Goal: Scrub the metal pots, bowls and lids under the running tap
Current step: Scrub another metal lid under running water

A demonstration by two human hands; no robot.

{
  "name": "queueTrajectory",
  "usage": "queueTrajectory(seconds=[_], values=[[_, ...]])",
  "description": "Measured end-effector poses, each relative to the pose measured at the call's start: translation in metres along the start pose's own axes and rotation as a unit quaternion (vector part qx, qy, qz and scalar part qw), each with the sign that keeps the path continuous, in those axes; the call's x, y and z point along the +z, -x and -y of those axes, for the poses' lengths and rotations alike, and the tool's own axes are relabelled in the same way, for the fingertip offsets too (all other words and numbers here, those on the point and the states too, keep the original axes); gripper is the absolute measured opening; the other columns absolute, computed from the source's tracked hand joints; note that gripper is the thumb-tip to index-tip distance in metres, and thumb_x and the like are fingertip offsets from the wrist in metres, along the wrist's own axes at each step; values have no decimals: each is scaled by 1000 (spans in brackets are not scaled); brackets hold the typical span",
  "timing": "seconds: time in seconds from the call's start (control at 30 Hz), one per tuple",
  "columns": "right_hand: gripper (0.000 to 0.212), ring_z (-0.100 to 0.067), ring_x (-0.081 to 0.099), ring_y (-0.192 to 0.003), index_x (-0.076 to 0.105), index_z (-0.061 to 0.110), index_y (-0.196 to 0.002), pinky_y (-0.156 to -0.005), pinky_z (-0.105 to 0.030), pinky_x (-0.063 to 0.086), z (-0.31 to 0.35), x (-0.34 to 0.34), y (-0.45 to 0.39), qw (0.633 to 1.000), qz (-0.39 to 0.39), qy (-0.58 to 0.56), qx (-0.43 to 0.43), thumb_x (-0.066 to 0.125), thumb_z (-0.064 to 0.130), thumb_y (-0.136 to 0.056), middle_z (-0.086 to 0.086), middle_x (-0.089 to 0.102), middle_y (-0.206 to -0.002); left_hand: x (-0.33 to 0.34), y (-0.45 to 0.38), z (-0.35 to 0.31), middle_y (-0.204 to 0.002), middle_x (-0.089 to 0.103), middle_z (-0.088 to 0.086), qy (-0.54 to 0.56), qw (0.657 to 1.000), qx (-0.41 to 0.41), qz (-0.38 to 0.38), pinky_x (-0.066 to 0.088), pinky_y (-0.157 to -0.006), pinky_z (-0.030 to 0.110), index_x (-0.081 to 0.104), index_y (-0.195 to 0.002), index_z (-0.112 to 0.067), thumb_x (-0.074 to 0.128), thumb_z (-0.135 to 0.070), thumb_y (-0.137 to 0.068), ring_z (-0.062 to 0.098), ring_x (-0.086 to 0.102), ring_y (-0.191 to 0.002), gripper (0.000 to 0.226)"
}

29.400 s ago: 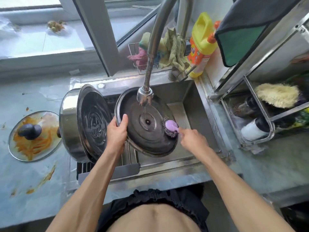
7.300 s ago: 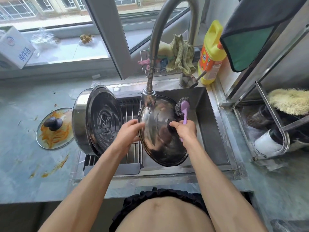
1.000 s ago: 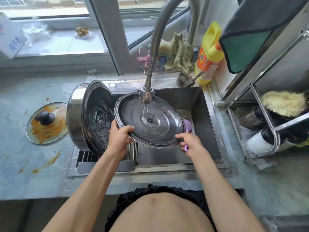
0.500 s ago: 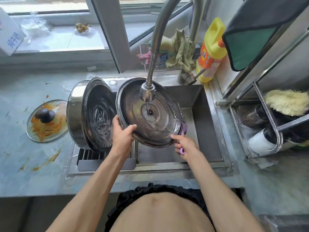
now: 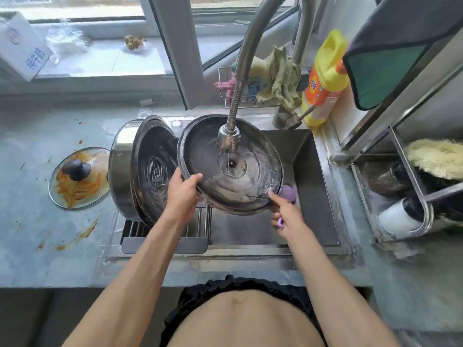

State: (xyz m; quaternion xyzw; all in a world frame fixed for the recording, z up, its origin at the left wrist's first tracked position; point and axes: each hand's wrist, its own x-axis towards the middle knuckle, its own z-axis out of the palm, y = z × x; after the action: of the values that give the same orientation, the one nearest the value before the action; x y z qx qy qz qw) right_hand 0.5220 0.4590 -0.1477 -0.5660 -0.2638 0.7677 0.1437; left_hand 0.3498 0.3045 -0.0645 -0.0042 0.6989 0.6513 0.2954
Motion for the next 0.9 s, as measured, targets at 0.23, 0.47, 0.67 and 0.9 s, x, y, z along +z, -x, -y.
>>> queueTrajectory(seconds=[0.23, 0.47, 0.67, 0.9], values=[[29, -2, 23, -26, 46, 15, -76, -28, -13, 13, 5, -11, -4, 999, 16, 32, 13, 51, -8, -92, 2, 37, -47, 1, 11, 12, -121, 69, 17, -13, 997, -44, 64, 62, -78, 48, 49, -129, -14, 63, 2, -91, 25, 74, -95, 43], [26, -3, 27, -27, 48, 10, -74, -30, -12, 18, 19, -12, -5, 997, 4, 62, -39, 60, -9, -87, 3, 41, -43, -24, -22, -16, -105, 66, 20, -29, 997, -54, 41, 54, -80, 44, 62, -118, -6, 47, 9, -93, 33, 63, -94, 32], [23, -3, 26, -31, 53, 14, -74, -31, -13, 16, 3, -10, -5, 1000, 7, 27, -7, 68, 3, -88, 4, 41, -49, -8, 6, 16, -107, 66, 11, 45, 998, -33, 4, 56, -75, 36, 51, -122, -15, 39, 29, -79, 24, 65, -91, 63], [24, -5, 31, -33, 60, 12, -94, -31, -18, 26, 25, -20, -9, 989, -33, 111, -93, 66, -9, -84, -6, 55, -72, -19, -10, 19, -103, 70, 8, -2, 995, -88, 44, 59, -66, 34, 56, -119, -14, 53, 6, -96, 13, 71, -78, 31]])
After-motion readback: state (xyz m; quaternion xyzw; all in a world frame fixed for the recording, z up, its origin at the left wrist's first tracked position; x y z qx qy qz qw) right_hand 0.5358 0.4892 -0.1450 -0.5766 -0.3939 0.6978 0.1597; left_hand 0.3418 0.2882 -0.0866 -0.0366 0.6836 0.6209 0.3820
